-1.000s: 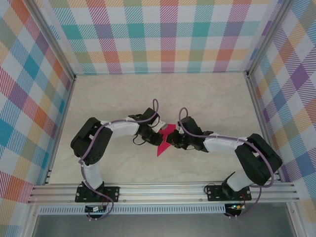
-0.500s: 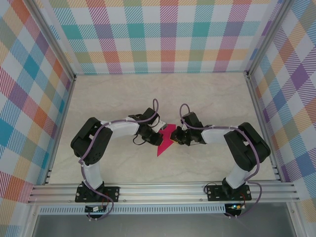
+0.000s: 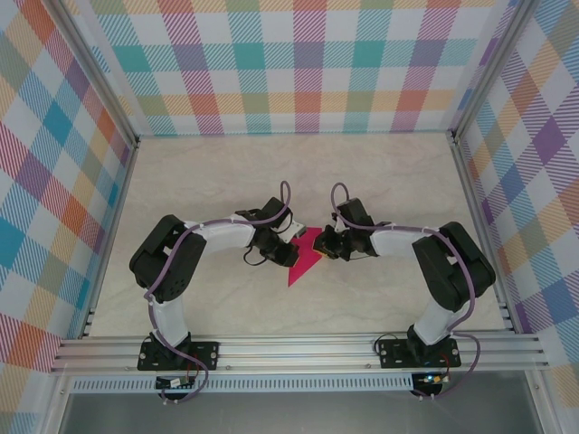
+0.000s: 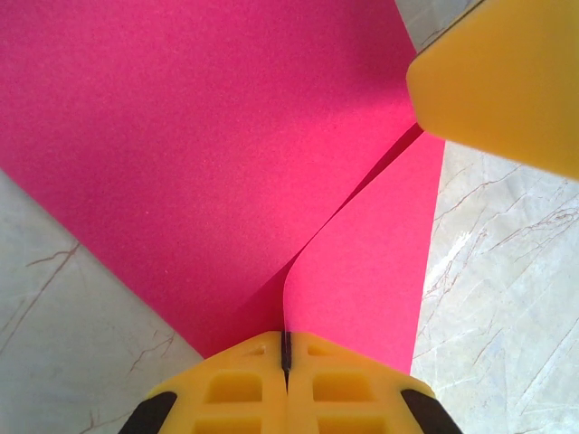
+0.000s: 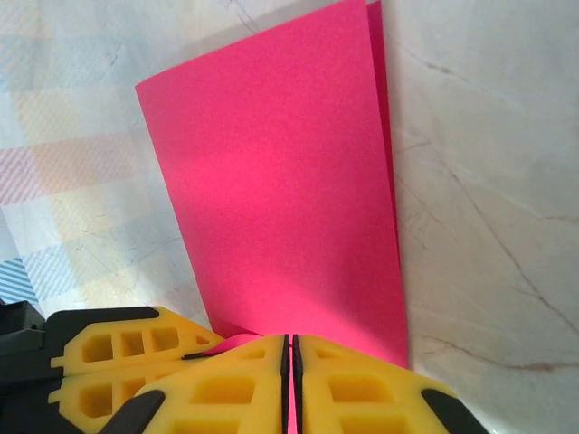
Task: Fold a paper plane with a square sheet of paper (pick it up from the middle)
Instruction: Third fold the triangle at the center of the table.
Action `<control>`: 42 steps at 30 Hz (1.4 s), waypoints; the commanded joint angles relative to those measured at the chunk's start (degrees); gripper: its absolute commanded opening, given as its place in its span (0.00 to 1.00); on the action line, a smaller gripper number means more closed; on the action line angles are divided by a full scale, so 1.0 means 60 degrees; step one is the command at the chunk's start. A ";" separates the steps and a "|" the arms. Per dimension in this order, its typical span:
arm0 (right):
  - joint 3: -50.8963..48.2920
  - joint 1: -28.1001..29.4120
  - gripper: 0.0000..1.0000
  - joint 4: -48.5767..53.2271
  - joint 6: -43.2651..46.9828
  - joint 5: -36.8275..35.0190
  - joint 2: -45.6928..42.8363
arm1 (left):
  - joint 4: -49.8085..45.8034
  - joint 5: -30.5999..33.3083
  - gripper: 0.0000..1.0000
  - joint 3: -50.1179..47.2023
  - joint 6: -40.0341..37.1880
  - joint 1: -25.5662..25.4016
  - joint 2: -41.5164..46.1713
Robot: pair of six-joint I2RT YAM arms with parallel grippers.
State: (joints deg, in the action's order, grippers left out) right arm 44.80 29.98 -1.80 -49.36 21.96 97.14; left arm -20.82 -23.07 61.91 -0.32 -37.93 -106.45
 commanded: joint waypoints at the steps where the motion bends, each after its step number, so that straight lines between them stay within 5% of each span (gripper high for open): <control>1: -0.0013 -0.0034 0.12 -0.0239 0.0080 0.0276 0.0496 | -0.0569 0.0128 0.01 -0.0078 -0.0123 0.0053 -0.0424; 7: -0.0390 -0.0030 0.11 -0.0668 -0.0169 0.0248 0.0924 | -0.0611 0.0022 0.08 0.0065 0.0099 0.0054 -0.0144; 12: -0.0509 -0.0030 0.11 -0.0595 -0.0188 0.0188 0.0700 | -0.0759 0.0493 0.32 0.0154 0.0673 0.0053 0.0728; 18: -0.0545 -0.0027 0.12 -0.0651 -0.0294 0.0316 0.0293 | -0.0942 0.1455 0.41 0.0056 0.1506 0.0053 0.2164; 23: -0.0208 -0.0030 0.17 -0.0236 -0.0069 0.0464 -0.0163 | -0.0874 0.0432 0.26 -0.0079 0.1800 -0.0024 0.2829; 29: 0.0010 -0.0030 0.23 0.0709 0.0232 -0.0022 -0.0890 | -0.0869 -0.0396 0.14 0.0210 0.1642 -0.0493 0.1855; 42: -0.0710 -0.0030 0.36 0.0675 0.0038 -0.0052 -0.1363 | -0.0661 0.1438 0.06 0.0651 0.1535 -0.0530 0.0217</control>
State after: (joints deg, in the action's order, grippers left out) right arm 40.80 29.63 1.93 -49.43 20.67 88.36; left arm -24.32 -16.80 64.16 9.41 -41.12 -104.29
